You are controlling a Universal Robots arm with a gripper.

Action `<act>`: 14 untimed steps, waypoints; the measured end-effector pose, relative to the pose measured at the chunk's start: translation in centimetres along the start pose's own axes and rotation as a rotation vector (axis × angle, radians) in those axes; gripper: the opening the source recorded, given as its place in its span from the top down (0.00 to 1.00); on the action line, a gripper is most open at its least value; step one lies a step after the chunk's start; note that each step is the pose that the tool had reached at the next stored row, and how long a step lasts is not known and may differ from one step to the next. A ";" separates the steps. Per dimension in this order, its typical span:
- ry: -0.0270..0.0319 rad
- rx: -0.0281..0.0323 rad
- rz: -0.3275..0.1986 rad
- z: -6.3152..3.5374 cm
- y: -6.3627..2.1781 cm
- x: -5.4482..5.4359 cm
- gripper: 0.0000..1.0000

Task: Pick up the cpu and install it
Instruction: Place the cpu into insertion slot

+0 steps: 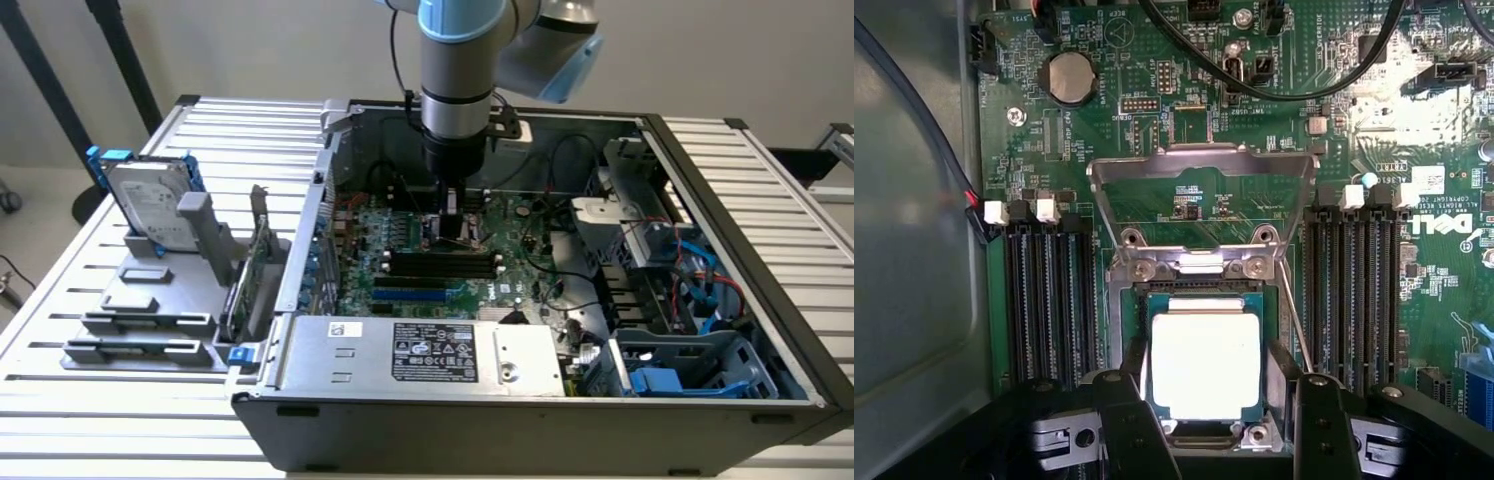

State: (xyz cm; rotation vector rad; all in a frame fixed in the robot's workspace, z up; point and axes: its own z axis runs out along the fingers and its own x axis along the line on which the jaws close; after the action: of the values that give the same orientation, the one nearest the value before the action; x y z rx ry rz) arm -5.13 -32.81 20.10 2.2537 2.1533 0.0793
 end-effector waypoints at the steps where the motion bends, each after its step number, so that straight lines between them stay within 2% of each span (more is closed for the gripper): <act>1: -0.0009 0.0000 0.000 0.02 0.00 0.0 0.45; 14: -0.0143 -0.0005 -0.005 0.34 -0.02 0.3 0.45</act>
State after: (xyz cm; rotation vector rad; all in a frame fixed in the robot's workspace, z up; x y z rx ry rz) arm -5.12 -32.47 19.76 2.2414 2.1518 0.0634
